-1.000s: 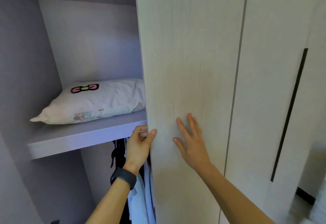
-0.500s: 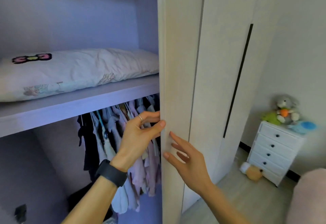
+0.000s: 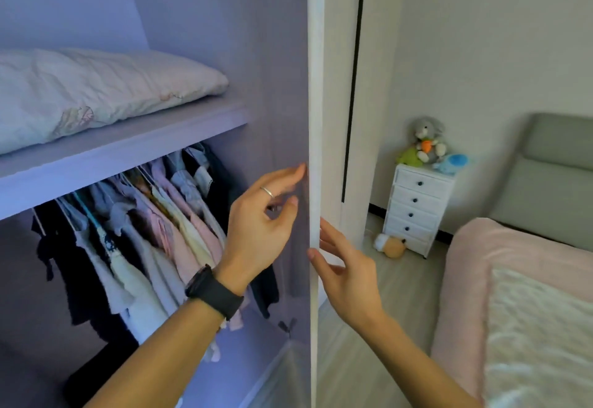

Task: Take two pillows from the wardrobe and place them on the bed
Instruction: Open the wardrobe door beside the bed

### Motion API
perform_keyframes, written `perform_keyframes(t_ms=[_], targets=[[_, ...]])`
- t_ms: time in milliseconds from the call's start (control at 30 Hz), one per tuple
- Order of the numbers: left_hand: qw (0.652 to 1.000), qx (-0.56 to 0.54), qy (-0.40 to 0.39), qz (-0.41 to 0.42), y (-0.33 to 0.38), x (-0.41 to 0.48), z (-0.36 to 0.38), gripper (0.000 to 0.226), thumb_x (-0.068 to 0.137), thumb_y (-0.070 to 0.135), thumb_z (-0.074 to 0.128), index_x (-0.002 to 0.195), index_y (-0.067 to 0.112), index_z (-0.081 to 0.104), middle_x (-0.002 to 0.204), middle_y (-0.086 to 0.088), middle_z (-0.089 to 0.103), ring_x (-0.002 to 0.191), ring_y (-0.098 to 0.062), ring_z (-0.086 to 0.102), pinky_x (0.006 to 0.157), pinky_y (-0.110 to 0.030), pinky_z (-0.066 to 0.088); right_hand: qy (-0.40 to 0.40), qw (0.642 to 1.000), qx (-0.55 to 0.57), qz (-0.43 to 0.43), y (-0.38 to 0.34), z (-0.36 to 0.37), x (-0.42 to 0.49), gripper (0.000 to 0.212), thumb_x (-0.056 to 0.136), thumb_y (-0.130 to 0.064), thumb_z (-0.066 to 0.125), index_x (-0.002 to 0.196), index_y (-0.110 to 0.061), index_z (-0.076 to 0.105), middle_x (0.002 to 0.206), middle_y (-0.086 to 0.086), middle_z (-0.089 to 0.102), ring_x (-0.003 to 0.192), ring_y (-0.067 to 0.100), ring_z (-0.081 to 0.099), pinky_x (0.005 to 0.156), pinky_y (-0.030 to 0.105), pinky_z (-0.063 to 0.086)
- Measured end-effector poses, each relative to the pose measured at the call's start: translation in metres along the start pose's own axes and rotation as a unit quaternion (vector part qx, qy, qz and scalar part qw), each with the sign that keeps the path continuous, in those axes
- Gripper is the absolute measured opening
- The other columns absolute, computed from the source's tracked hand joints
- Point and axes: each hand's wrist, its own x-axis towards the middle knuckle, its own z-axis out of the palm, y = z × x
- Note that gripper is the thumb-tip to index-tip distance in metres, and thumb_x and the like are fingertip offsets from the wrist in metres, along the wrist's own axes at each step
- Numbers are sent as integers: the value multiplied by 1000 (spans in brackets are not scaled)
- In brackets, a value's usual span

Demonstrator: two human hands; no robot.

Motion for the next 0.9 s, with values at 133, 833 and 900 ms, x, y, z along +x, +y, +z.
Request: perform_keyframes(t_ms=[133,833,900], targets=[[976,178,-50,114,-19,14,25,68,91,9,64,150,32,38,153,11,41,136,-11,45,107,-27,42,64,996,-51,27,6,-22,0,58,97,-28,63,127,-71,40,120,-29,59,113,-8,60,86,14,54],[876,421,-132,194,-77,96,183,123,66,44,87,157,31,5,166,-1,-2,147,-39,20,107,-63,34,144,962,-203,108,74,-131,97,43,103,-27,47,137,-50,36,114,-4,68,94,14,69,83,41,57],[874,428,-132,189,-79,100,188,124,66,46,86,157,31,3,166,-1,-3,147,-39,20,107,-63,34,147,960,-207,117,76,-132,102,41,104,-28,46,139,-46,36,114,-5,67,94,16,69,82,42,57]])
